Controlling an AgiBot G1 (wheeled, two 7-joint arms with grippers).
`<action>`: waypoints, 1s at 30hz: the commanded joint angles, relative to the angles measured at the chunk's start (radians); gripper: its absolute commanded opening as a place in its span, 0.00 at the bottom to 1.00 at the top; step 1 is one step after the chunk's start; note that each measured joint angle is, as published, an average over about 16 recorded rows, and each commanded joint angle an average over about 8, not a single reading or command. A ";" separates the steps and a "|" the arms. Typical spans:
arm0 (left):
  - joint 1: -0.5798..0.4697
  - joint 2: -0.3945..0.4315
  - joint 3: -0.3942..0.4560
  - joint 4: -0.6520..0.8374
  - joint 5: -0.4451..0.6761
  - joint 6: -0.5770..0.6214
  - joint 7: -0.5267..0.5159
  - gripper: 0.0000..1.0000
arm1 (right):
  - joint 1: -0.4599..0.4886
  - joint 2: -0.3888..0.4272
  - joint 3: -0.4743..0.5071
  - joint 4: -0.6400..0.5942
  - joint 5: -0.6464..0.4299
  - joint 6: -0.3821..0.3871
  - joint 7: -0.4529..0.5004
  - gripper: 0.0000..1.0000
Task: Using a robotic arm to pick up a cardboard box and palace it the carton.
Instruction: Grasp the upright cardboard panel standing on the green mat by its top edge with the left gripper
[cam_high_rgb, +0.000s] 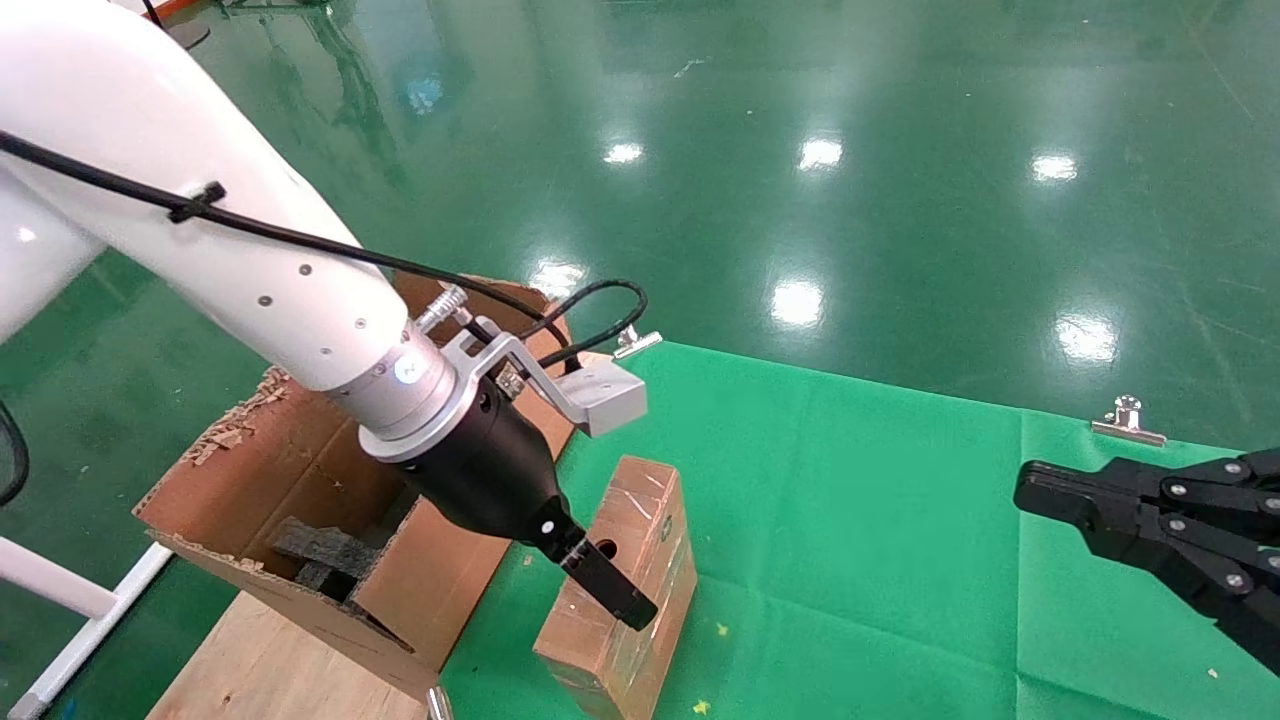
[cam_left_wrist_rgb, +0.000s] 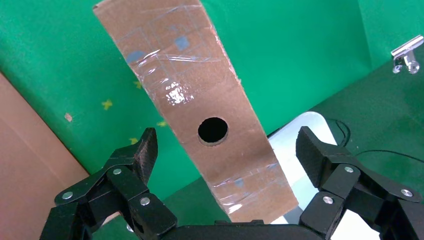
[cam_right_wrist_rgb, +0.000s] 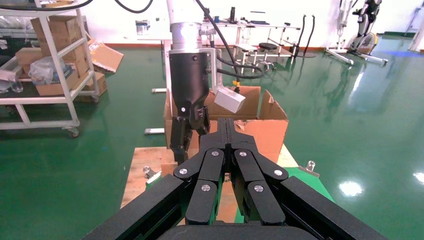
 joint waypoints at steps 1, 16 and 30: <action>-0.004 0.007 0.012 -0.001 0.000 -0.004 -0.009 1.00 | 0.000 0.000 0.000 0.000 0.000 0.000 0.000 0.00; -0.009 0.029 0.066 -0.003 0.012 -0.015 -0.032 0.12 | 0.000 0.000 0.000 0.000 0.000 0.000 0.000 1.00; -0.007 0.026 0.057 -0.003 0.010 -0.014 -0.032 0.00 | 0.000 0.000 0.000 0.000 0.000 0.000 0.000 1.00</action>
